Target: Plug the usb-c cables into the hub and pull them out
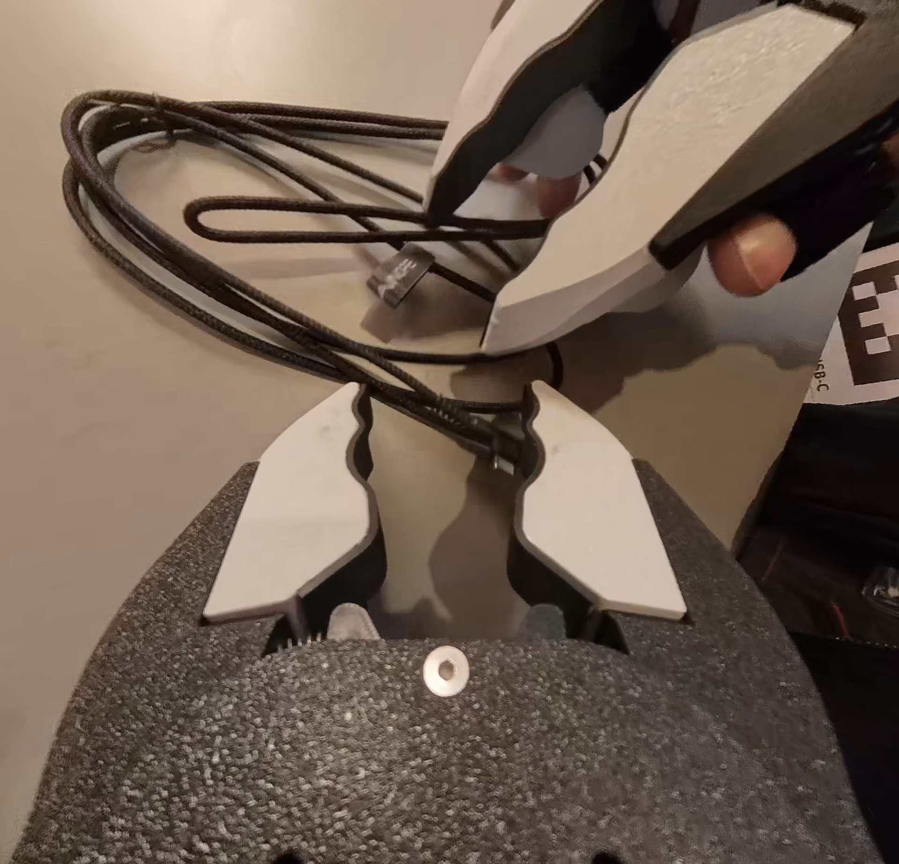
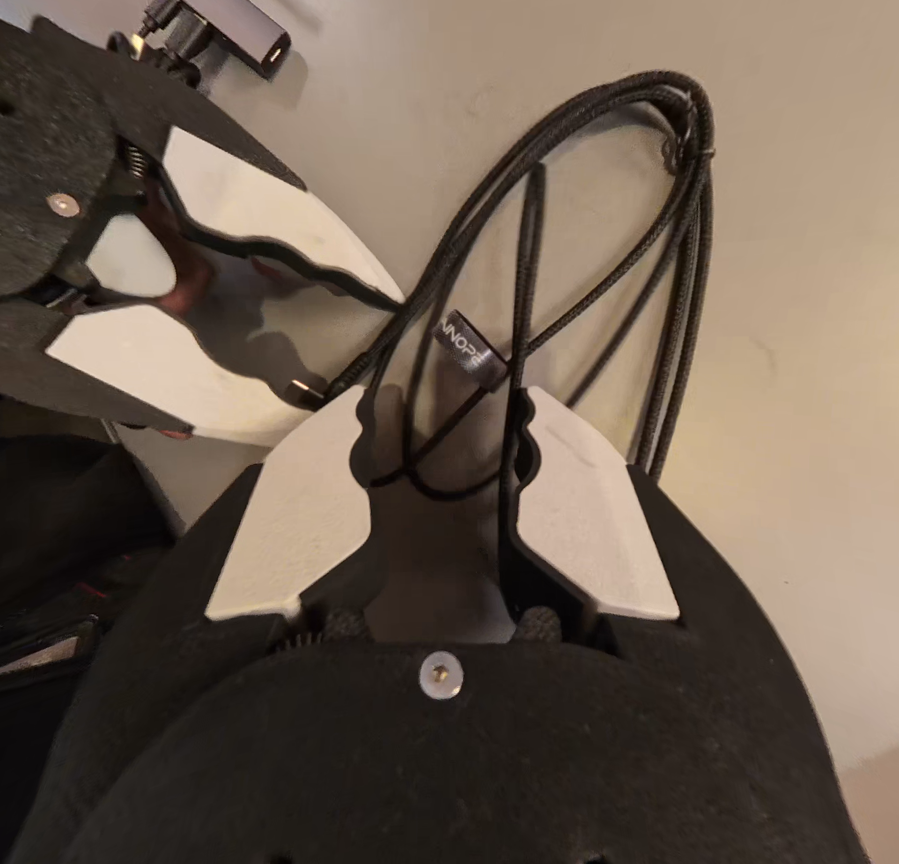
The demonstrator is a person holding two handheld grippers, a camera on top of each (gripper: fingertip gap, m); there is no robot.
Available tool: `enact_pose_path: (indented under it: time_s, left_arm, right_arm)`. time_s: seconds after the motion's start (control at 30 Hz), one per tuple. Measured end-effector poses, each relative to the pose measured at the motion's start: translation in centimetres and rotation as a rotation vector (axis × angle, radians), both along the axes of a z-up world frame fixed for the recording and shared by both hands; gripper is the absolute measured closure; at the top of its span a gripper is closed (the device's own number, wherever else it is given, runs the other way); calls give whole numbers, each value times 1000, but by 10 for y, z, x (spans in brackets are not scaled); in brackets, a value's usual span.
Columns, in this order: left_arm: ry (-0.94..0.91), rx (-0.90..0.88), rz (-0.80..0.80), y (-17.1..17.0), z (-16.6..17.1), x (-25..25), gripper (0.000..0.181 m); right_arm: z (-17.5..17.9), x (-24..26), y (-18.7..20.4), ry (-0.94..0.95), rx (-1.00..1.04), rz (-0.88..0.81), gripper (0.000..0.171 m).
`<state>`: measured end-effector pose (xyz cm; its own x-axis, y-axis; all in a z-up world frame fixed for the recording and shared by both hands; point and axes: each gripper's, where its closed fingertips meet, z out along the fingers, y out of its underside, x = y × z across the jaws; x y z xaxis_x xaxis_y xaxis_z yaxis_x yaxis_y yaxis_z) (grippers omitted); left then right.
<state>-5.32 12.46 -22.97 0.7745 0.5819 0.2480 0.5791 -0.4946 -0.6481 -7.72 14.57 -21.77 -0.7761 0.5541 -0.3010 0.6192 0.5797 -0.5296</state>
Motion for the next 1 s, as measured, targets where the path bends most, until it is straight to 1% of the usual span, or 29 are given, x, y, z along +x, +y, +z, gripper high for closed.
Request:
enact_pose_path:
  time_s: [0.13, 0.3, 0.5, 0.6, 0.77, 0.9, 1.0]
  left_arm:
    - [29, -16, -8, 5, -1, 0, 122]
    - [30, 2, -15, 5, -1, 1, 121]
    - [29, 6, -61, 10, -1, 6, 120]
    - [25, 15, -65, 11, 0, 7, 120]
    - [-12, 29, -73, 7, 2, 12, 120]
    - [0, 46, -53, 0, 10, 12, 120]
    - [-18, 35, -31, -5, 9, 12, 121]
  right_arm:
    - [-12, -1, -2, 18, 83, 15, 110]
    - [-10, -3, 4, 12, 76, -15, 110]
    - [-15, -11, 14, 46, 145, -41, 111]
    - [-11, -15, 21, 51, 152, -52, 107]
    - [-1, -27, 47, 67, 173, -74, 103]
    - [3, -30, 70, 50, 182, -79, 102]
    - [6, -25, 72, 14, 137, -65, 103]
